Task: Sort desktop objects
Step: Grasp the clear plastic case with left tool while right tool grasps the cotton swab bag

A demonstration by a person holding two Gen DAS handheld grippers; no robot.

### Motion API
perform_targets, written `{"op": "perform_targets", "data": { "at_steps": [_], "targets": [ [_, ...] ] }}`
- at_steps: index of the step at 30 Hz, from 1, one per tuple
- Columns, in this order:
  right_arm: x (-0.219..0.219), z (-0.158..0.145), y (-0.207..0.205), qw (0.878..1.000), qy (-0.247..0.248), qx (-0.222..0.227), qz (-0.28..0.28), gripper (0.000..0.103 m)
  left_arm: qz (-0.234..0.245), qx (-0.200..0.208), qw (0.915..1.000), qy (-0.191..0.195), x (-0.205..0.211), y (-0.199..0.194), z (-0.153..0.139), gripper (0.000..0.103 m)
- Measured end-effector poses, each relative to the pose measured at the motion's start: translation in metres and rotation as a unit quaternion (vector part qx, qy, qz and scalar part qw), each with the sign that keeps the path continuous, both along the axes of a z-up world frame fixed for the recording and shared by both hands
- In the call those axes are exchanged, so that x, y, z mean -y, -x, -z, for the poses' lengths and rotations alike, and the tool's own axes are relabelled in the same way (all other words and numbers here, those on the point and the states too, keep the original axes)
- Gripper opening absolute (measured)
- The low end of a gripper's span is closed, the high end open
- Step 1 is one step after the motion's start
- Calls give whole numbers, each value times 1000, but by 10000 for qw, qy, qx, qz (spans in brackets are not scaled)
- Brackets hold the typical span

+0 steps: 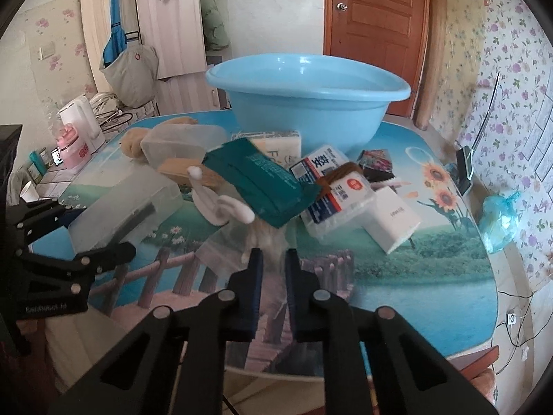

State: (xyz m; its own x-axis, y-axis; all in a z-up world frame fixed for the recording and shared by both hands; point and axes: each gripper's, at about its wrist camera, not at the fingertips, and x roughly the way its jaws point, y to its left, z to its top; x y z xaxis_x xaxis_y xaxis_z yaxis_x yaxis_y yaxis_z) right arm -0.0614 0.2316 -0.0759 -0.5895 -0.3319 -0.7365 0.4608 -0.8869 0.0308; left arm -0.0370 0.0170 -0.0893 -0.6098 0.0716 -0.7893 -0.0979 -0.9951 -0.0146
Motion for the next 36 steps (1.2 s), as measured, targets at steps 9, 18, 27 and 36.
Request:
{"op": "perform_targets", "data": {
  "at_steps": [9, 18, 27, 36],
  "targets": [
    [-28, -6, -13, 9997, 52, -13, 258, 11, -22, 6, 10000, -1, 4, -5, 0, 61],
    [-50, -13, -19, 9985, 19, -133, 537, 31, -81, -24, 10000, -22, 12, -12, -2, 62],
    [-33, -9, -17, 9988, -81, -248, 416, 63, -76, 52, 9999, -50, 15, -10, 4, 62],
    [-22, 5, -8, 9990, -237, -116, 371, 63, -38, -11, 10000, -10, 12, -8, 4, 62]
  ]
}}
